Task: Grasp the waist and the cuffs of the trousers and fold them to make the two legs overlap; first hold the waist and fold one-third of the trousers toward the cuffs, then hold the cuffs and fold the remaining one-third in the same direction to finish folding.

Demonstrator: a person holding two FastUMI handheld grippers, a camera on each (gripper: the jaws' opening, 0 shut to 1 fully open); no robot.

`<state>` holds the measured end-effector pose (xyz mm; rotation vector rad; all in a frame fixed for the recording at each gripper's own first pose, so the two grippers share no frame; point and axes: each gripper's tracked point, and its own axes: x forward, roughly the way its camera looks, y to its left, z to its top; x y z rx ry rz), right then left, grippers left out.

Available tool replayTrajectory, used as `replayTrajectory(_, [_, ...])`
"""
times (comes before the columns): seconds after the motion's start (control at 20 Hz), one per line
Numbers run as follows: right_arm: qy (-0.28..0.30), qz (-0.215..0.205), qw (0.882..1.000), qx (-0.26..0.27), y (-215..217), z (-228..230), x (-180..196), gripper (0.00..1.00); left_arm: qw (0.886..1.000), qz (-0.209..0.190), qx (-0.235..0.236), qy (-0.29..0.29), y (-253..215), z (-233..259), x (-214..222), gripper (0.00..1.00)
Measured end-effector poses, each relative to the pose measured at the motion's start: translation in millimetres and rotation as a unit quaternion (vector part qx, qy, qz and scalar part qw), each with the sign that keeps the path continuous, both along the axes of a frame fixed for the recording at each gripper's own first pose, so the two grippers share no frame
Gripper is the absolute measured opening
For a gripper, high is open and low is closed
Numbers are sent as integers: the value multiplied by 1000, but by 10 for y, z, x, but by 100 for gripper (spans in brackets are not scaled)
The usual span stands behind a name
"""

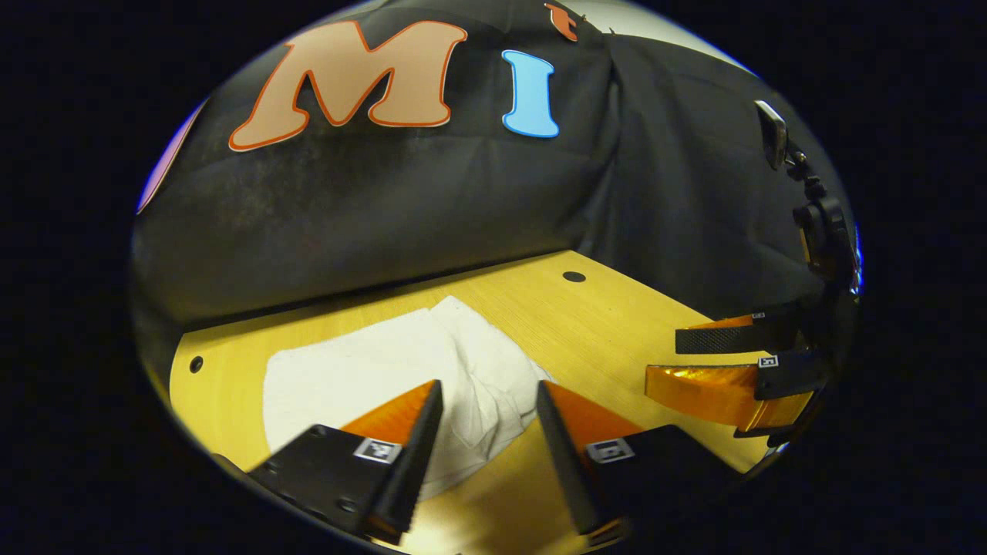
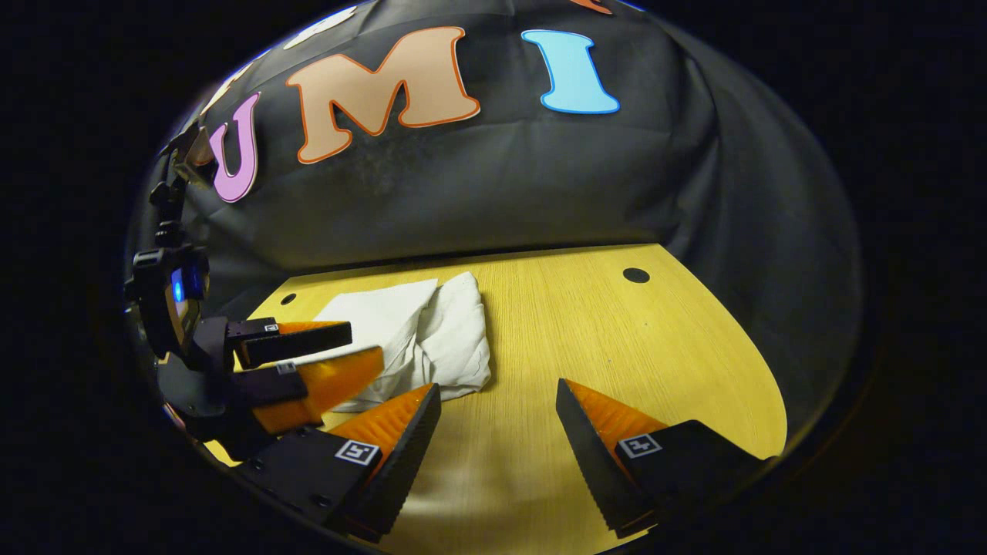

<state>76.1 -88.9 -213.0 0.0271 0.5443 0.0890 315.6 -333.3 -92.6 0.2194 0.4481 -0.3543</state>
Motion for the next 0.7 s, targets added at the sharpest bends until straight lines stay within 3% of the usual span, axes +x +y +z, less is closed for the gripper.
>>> replayTrajectory(0.05, [-3, 2, 1000, -1, -4, 23, -11, 97, 1000, 5, -1, -5, 26, 26, -38, 95])
replayTrajectory(0.1, [-7, 3, 1000, 1, 7, 57, -20, 97, 1000, 12, -1, -11, 81, 51, -80, 100])
replayTrajectory(0.7, [-98, 44, 994, 14, 560, 679, -195, 97, 990, 129, -5, -58, 1258, 774, -775, 97])
